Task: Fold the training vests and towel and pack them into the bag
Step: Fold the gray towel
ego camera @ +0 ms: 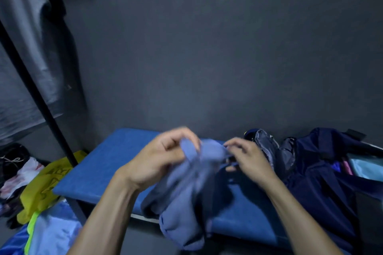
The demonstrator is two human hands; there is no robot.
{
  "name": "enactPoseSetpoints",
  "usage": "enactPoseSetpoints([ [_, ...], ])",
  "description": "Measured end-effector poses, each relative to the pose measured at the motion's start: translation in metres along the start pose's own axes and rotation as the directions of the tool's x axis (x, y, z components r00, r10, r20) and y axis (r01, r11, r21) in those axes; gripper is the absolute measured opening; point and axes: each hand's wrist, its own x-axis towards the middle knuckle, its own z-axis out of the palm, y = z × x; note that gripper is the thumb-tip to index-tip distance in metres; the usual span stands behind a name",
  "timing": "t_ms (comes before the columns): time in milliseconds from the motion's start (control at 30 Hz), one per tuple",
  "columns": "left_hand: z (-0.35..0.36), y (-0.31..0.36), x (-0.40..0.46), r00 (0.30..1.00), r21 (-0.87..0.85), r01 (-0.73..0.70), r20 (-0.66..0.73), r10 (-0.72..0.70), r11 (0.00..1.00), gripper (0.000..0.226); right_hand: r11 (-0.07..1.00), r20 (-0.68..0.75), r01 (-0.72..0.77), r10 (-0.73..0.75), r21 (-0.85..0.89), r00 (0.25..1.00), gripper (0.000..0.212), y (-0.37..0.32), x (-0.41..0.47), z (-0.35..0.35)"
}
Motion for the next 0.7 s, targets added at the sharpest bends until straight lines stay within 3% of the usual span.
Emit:
enactPoseSetpoints([
  [67, 0.006, 0.002, -0.001, 0.944, 0.081, 0.087, 0.312, -0.108, 0.993, 0.020, 0.985, -0.218, 0.165, -0.150, 0.054, 0.964, 0.029, -0.011, 0.001, -0.003],
  [100, 0.007, 0.001, -0.002, 0.925, 0.119, 0.126, 0.346, -0.160, 0.985, 0.021, 0.970, -0.279, 0.231, -0.202, 0.075, 0.939, 0.032, -0.015, 0.000, -0.003],
  [167, 0.008, -0.001, -0.001, 0.955, 0.138, 0.183, 0.209, -0.209, 0.973, 0.015, 0.941, -0.280, 0.310, -0.264, 0.135, 0.923, 0.030, -0.015, -0.002, -0.001],
  [267, 0.009, -0.004, 0.000, 0.973, 0.068, 0.223, -0.074, -0.218, 0.972, 0.010, 0.921, -0.173, 0.364, -0.339, 0.141, 0.925, 0.022, -0.013, -0.006, 0.006],
  [400, 0.015, -0.008, 0.005, 0.964, 0.160, 0.100, -0.261, -0.056, 0.982, 0.012, 0.895, -0.036, 0.425, -0.424, 0.134, 0.905, 0.011, -0.020, -0.014, 0.011],
  [533, 0.010, -0.020, 0.009, 0.927, 0.224, 0.117, -0.374, -0.026, 0.968, 0.009, 0.872, 0.094, 0.473, -0.485, 0.125, 0.870, 0.020, -0.026, -0.021, 0.013],
  [700, 0.007, -0.025, 0.009, 0.936, 0.132, 0.128, -0.343, -0.076, 0.983, 0.012, 0.867, 0.174, 0.476, -0.496, 0.145, 0.851, 0.016, -0.027, -0.024, 0.017],
])
